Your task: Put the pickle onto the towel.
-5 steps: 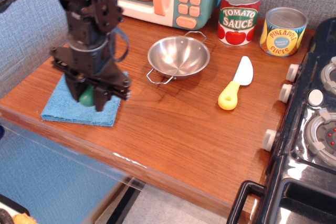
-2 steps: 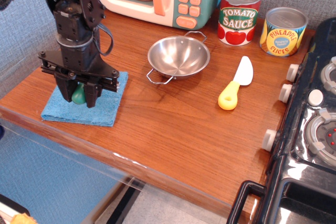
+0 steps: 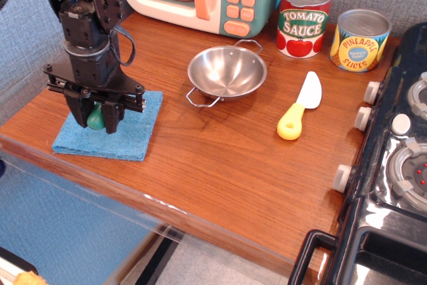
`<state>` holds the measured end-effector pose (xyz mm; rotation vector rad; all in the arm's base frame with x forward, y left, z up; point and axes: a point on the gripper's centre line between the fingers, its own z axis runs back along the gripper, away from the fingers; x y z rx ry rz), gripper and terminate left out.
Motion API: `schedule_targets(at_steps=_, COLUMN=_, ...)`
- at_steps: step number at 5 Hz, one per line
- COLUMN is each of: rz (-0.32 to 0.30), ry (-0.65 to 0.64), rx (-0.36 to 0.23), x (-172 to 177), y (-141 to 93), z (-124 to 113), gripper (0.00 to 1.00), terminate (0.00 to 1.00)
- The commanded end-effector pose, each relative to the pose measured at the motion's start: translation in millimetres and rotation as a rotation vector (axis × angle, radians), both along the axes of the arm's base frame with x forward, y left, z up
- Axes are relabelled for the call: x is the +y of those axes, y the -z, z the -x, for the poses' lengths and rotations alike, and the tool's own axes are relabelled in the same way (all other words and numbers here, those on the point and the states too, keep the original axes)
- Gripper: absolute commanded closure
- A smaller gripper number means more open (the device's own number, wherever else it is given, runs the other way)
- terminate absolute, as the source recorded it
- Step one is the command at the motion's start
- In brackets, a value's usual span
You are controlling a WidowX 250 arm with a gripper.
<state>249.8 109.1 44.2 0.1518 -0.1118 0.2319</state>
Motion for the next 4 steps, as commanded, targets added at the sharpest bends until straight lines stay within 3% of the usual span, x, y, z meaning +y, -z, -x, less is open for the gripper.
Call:
schedule_targets(at_steps=1, rz=-0.004, ry=0.010, rx=-0.032, x=0, y=-10, z=3, gripper=0.00, terminate=0.00)
schedule_targets(at_steps=3, rz=0.043, ry=0.151, rx=-0.137, x=-38, y=-46, z=3, gripper=0.00, terminate=0.00)
schedule_targets(at_steps=4, rz=0.085, ry=0.209, rx=-0.142, x=-58, y=-55, z=4, gripper=0.00, terminate=0.00)
